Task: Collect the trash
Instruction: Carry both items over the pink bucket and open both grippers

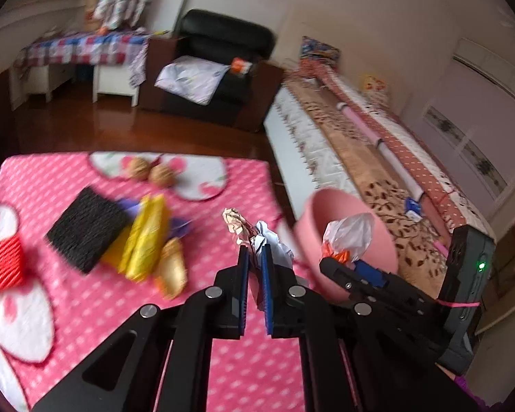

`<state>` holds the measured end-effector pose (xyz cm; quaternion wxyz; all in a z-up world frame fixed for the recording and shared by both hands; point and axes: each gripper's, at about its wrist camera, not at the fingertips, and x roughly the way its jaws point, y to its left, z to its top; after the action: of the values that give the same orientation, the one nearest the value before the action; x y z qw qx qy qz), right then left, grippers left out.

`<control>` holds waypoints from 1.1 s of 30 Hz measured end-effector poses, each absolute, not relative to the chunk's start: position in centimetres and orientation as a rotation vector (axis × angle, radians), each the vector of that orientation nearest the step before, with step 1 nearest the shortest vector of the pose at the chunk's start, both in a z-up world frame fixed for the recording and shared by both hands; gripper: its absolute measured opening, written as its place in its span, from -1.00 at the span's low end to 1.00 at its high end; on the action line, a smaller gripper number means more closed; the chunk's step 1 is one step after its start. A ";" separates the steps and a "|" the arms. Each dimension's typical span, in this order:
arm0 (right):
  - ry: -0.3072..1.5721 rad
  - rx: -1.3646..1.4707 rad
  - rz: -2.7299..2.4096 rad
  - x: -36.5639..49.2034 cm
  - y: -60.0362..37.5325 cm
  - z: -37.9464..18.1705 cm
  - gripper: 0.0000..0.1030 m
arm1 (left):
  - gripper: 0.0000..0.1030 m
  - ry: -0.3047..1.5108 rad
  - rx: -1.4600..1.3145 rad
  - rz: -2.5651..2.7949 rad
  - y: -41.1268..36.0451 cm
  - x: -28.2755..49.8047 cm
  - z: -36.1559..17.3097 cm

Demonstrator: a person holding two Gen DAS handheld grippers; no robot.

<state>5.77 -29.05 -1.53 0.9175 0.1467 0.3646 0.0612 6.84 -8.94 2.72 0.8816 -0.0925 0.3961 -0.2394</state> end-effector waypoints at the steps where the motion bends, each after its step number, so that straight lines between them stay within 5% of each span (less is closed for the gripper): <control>1: 0.745 0.308 0.103 5.6 -29.9 -1.5 -0.14 | -0.88 0.817 -0.185 -0.514 -9.9 7.0 3.0; 28: 0.802 0.430 -0.192 5.7 -41.8 -5.7 -0.13 | -0.87 0.920 -0.023 -0.674 -26.8 11.7 -2.2; 33: 0.793 0.475 -0.205 5.4 -42.7 -5.9 -0.11 | -0.33 0.911 -0.033 -0.673 -26.7 11.5 -1.9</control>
<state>5.44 -42.69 -5.93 0.8900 0.2288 0.3820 -0.0986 11.51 -26.73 -1.90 0.8437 -0.0154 0.4317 -0.3186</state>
